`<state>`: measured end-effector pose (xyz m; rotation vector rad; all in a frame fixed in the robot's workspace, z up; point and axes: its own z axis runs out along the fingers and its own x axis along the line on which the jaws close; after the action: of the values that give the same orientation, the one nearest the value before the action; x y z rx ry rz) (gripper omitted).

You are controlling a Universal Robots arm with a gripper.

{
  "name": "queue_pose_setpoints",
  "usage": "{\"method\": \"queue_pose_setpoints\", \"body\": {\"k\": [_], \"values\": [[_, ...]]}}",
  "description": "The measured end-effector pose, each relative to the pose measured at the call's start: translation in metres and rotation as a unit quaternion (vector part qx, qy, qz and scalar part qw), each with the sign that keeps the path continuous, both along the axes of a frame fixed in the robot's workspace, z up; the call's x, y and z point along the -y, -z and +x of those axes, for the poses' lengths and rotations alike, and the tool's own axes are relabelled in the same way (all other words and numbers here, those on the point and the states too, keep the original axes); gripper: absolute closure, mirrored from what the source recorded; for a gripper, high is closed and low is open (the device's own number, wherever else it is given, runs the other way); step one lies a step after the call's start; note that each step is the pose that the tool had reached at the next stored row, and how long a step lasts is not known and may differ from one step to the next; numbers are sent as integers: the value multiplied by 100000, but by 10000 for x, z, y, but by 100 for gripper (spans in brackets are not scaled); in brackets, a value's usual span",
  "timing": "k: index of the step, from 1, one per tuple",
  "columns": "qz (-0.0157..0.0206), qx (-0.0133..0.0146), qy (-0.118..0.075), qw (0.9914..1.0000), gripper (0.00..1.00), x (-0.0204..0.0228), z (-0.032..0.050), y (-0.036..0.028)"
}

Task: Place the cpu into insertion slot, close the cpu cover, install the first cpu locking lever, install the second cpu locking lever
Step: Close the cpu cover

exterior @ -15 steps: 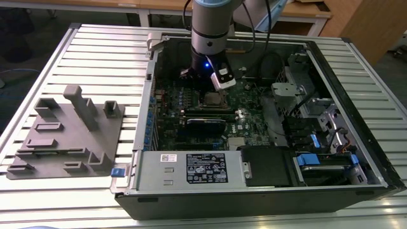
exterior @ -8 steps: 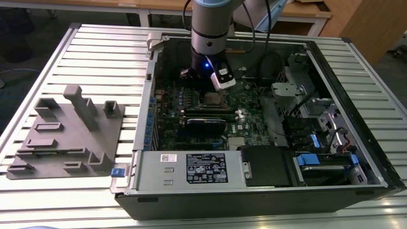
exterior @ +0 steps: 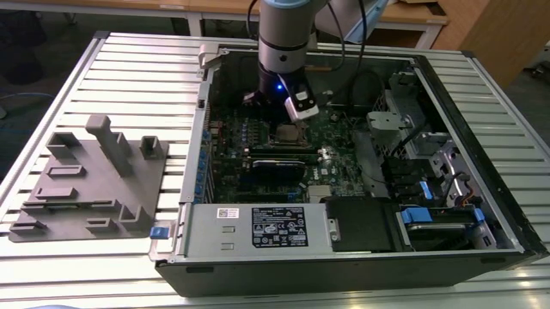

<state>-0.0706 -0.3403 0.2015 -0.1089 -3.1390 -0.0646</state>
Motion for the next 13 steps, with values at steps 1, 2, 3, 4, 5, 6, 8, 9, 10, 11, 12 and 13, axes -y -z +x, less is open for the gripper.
{"method": "queue_pose_setpoints", "body": {"k": [1, 2, 3, 4, 5, 6, 8, 9, 10, 11, 12, 13], "values": [[0, 2, 0, 100000, 89, 0, 0, -8], [2, 1, 1, 100000, 89, 0, 0, -16], [2, -1, -3, 100000, 89, 0, 0, -26], [4, 3, -2, 100000, 89, 0, 0, -37], [5, 4, -1, 100000, 89, 0, 0, -49], [5, 3, -3, 100000, 89, 0, 0, -62], [0, 0, -1, 100000, 89, 0, 0, -90], [0, 1, -3, 100000, 89, 0, 0, -101], [2, 2, -2, 100000, 89, 0, 0, -111], [0, 1, -2, 100000, 89, 0, 0, -122], [3, 0, -4, 100000, 89, 0, 0, -124], [7, 5, -3, 100000, 89, 0, 0, -124]]}}
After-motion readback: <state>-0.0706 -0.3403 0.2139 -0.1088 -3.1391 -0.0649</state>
